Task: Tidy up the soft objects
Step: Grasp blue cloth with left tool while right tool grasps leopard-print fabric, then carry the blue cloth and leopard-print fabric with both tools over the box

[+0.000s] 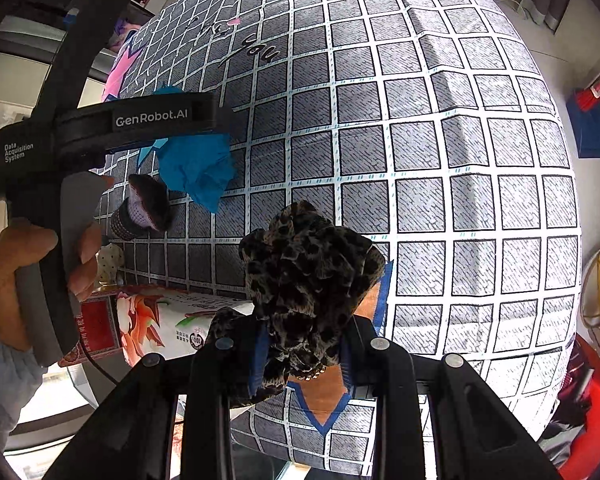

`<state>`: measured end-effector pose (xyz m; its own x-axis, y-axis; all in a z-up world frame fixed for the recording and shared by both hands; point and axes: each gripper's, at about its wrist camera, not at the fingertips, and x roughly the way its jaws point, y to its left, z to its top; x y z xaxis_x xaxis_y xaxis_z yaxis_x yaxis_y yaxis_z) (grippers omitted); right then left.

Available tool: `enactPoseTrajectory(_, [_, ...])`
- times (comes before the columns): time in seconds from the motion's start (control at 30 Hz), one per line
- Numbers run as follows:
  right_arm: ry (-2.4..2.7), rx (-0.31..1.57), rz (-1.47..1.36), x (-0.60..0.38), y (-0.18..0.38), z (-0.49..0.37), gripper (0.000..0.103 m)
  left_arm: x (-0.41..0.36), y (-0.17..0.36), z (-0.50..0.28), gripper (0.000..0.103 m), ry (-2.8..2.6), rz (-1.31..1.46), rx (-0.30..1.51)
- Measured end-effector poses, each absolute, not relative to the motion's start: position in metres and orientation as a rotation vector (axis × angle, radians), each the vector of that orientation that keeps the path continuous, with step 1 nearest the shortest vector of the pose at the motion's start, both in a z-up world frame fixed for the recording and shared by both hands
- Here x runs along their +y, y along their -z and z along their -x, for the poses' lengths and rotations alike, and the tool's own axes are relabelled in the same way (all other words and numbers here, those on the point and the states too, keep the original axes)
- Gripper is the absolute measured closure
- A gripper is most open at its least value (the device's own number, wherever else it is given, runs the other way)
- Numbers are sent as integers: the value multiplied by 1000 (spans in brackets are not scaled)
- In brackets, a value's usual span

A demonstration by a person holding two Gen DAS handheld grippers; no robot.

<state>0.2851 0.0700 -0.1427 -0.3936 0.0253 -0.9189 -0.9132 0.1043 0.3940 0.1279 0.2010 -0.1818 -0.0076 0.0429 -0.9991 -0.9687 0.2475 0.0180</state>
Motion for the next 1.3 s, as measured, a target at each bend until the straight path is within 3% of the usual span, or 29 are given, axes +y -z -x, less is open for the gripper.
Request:
enactPoseTrajectory(0.1, [-1408,1570,884,63,145,-283,72,200,198,-124,20,-1066,1060,1330])
enactPoseTrajectory(0.17, [-1408,1576,868,60,142,-284,72,198,205,-120,35,-1073,1088,1351])
enactPoseTrajectory(0.2, [-1410,1576,860,59,140,-285,72,197,206,-118,38,-1060,1111,1330])
enactPoseTrajectory(0.3, [-1415,1562,846,56,134,-287,72,195,201,-118,73,-1049,1095,1310])
enactPoseTrajectory(0.33, [-1416,1554,844,56,132,-287,72,194,199,-118,89,-1031,1097,1310])
enactPoseTrajectory(0.37, [-1417,1546,843,56,131,-285,72,192,198,-118,93,-1015,1105,1302])
enactPoseTrajectory(0.87, [-1440,1482,855,39,98,-274,72,85,80,-109,94,-942,923,1138])
enactPoseTrajectory(1.3, [-1512,1452,947,9,77,-226,72,0,43,-76,94,-850,883,1150])
